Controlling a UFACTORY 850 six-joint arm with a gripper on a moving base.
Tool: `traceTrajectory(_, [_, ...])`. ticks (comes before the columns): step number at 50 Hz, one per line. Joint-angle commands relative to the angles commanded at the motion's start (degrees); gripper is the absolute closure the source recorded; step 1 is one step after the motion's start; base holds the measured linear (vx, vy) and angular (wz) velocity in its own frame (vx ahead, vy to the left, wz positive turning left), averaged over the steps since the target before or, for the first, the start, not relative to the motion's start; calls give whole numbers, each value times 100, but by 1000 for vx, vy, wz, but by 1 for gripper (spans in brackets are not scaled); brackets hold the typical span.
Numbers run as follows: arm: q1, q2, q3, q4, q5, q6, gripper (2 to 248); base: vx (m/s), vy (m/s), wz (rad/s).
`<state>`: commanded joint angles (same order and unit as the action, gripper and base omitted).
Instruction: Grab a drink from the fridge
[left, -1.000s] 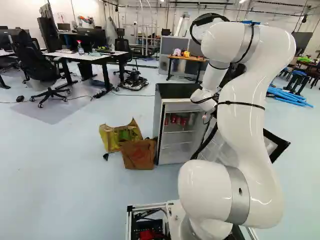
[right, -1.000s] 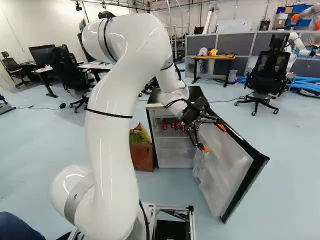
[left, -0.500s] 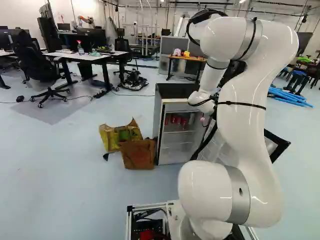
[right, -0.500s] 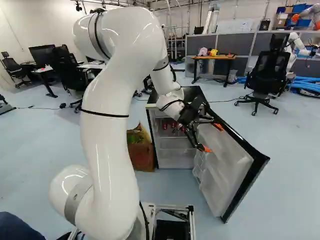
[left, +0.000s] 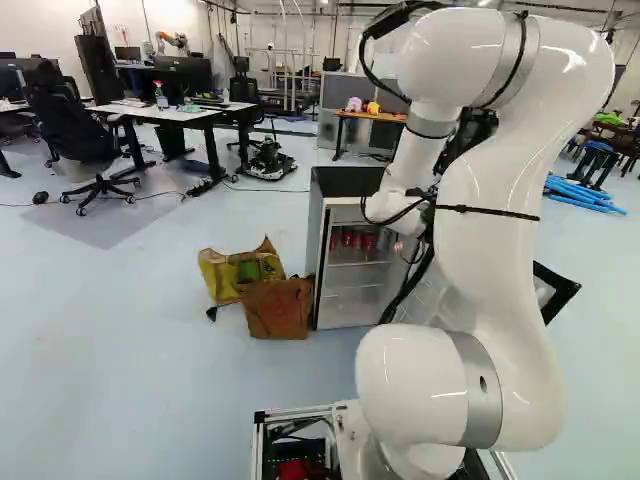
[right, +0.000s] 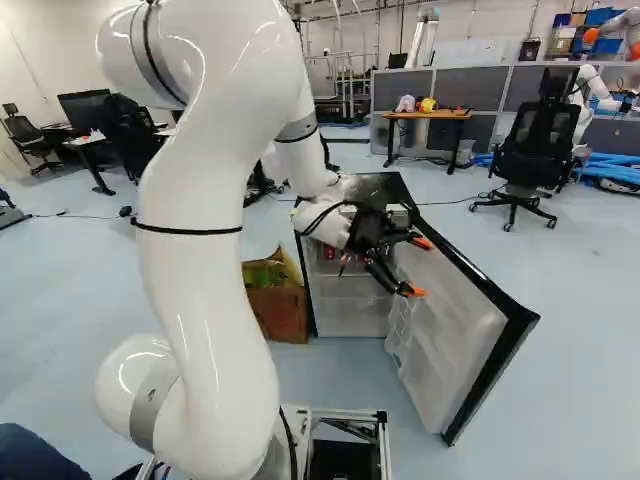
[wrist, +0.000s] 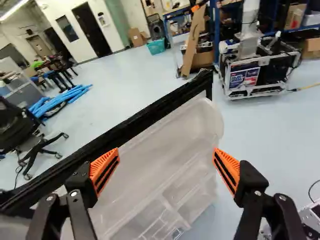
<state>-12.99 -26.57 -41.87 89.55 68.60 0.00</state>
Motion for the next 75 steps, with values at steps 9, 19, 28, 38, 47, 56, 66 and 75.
traceTrajectory(9, [116,217,351,-542,0,0,3,0,0,0])
traceTrajectory(19, [202,454,717,-1145,0,0,3,0,0,0])
traceTrajectory(28, [197,638,985,-1686,0,0,3,0,0,0])
traceTrajectory(38, [156,831,1256,-2288,0,0,3,0,0,0])
traceTrajectory(47, [108,1006,1491,-2829,0,0,3,0,0,0])
traceTrajectory(56, [59,1188,1726,-3371,0,0,3,0,0,0])
traceTrajectory(66, [2,1398,1989,-3976,0,0,3,0,0,0])
traceTrajectory(75, [-39,1478,2167,-4514,0,0,3,0,0,0])
